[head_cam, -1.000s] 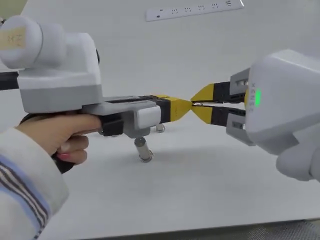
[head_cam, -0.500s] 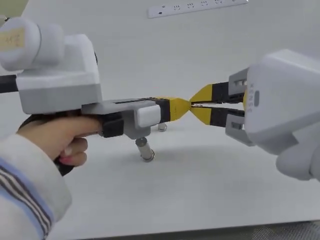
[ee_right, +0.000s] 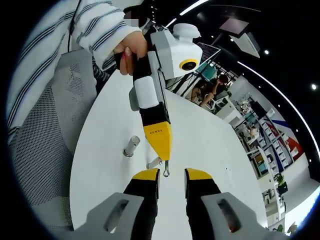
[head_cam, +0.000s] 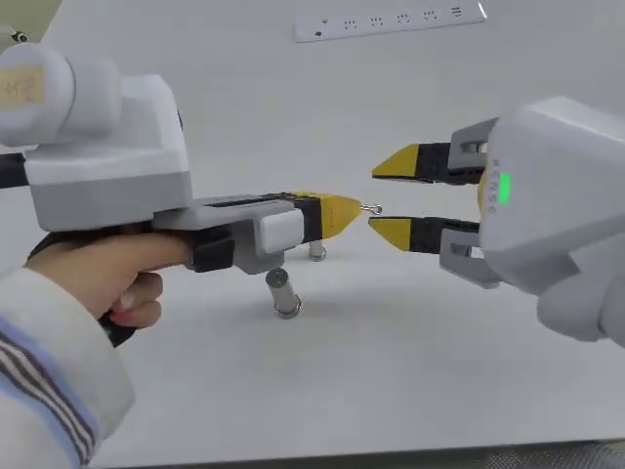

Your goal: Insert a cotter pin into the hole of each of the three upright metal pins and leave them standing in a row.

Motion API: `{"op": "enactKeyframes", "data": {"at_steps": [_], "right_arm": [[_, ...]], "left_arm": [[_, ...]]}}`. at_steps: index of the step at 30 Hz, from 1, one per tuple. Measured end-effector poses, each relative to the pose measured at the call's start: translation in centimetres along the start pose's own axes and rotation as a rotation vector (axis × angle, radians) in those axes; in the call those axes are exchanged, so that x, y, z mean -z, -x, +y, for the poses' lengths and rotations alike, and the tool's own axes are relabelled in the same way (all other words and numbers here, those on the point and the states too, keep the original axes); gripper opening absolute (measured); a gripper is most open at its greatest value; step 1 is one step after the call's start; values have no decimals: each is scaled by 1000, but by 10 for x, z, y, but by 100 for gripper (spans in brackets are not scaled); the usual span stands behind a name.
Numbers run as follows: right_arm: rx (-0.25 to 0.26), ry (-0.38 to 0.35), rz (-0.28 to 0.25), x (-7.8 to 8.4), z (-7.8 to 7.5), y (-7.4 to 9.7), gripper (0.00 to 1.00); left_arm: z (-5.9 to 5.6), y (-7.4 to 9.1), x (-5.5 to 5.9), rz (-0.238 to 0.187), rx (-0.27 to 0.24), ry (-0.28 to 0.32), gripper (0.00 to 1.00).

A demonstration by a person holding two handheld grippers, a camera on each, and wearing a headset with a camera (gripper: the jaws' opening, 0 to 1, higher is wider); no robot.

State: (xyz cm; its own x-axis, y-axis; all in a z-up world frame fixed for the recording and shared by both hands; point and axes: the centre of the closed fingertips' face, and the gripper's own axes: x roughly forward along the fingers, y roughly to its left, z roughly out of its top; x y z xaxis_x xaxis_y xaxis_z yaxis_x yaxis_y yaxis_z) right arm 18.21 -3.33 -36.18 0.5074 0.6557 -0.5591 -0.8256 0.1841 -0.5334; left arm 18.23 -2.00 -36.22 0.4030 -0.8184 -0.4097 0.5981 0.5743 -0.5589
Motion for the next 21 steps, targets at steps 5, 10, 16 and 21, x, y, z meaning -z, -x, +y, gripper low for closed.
{"op": "enactKeyframes", "data": {"at_steps": [5,10,16,21], "right_arm": [[-30,-62,23,10,2,0,21],[-82,-164,6,17,7,1,24],[-130,-269,-27,19,7,1,24],[-176,-371,-69,14,5,2,25]], "left_arm": [[2,7,-6,-29,-1,-24,0],[1,15,-10,-53,10,-71,0],[-3,21,-10,-70,31,-153,0],[-14,24,-8,-73,74,-305,0]]}}
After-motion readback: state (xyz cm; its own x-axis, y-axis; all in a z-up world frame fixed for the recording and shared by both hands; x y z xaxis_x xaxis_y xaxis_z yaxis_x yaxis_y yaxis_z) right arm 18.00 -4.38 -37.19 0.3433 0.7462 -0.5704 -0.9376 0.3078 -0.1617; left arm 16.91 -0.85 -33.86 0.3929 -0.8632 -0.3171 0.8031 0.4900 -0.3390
